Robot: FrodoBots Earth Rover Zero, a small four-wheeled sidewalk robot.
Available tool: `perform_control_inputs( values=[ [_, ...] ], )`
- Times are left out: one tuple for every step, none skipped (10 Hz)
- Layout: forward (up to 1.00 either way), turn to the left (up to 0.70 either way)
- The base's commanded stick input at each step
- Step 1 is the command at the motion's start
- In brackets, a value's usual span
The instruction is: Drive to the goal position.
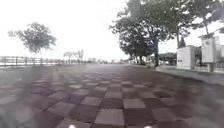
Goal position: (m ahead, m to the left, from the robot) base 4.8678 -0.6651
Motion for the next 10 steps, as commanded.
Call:
perform_control_inputs(
  values=[
    [0.70,-0.35],
    [0.70,-0.35],
    [0.70,-0.35],
    [0.70,-0.35],
    [0.70,-0.35],
    [0.70,-0.35],
    [0.70,-0.35],
    [0.70,-0.35],
    [0.70,-0.35],
    [0.70,-0.35]
  ],
)
